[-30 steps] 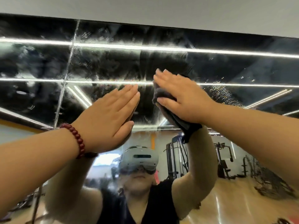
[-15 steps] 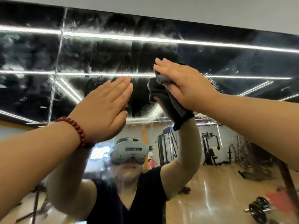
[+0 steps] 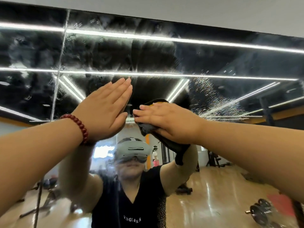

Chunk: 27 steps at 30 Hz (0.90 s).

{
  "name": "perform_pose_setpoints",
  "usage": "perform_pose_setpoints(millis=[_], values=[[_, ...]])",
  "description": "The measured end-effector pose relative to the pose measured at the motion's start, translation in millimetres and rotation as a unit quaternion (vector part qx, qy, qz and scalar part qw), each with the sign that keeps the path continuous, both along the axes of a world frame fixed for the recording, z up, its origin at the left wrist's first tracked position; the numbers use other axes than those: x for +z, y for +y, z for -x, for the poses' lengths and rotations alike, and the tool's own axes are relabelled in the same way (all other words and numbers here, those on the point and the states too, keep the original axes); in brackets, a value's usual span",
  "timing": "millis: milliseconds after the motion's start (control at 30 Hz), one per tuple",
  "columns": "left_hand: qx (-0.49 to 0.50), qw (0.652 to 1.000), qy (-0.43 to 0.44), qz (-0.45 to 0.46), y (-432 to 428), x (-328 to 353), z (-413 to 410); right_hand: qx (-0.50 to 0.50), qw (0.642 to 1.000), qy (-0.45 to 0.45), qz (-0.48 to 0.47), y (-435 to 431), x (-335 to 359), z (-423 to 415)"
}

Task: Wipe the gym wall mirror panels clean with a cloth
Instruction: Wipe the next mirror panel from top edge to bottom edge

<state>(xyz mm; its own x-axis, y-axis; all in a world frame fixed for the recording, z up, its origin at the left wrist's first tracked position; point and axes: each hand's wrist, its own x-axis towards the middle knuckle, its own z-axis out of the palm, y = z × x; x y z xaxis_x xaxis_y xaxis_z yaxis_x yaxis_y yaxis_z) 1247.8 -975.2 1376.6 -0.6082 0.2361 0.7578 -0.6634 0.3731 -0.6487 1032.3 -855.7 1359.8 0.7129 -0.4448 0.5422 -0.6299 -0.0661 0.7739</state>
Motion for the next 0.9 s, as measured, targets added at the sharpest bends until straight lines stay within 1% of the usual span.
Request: perform_pose_setpoints(millis=[33, 67, 133, 167, 200, 300, 367, 467, 600, 700, 900], values=[[0.009, 1.000, 0.001, 0.001, 2, 0, 0, 0.013, 0.999, -0.026, 0.014, 6, 3, 2], [0.018, 1.000, 0.001, 0.004, 4, -1, 1, 0.029, 0.996, -0.073, 0.035, 15, 8, 6], [0.030, 1.000, 0.002, 0.008, 8, 0, 1, 0.064, 0.976, -0.186, 0.089, 37, 22, 21], [0.030, 0.999, 0.003, 0.010, 11, 2, 2, 0.071, 0.966, -0.223, 0.112, 47, 29, 32], [0.025, 1.000, 0.005, 0.014, 14, 4, 4, 0.065, 0.960, -0.240, 0.129, 56, 36, 44], [0.007, 1.000, 0.005, 0.030, 26, 14, 21, 0.018, 0.964, -0.226, 0.143, 64, 55, 76], [0.001, 0.999, 0.006, 0.033, 34, 23, 38, 0.010, 0.964, -0.225, 0.141, 63, 69, 90], [-0.011, 0.999, 0.023, 0.024, 43, 39, 64, 0.026, 0.956, -0.256, 0.140, 63, 93, 100], [-0.037, 0.997, 0.065, 0.004, 52, 58, 87, 0.052, 0.942, -0.296, 0.149, 63, 128, 108], [-0.044, 0.994, 0.095, -0.004, 57, 71, 95, 0.061, 0.941, -0.299, 0.147, 58, 154, 108], [-0.037, 0.992, 0.114, -0.034, 53, 103, 97, 0.071, 0.935, -0.313, 0.154, 48, 213, 94]])
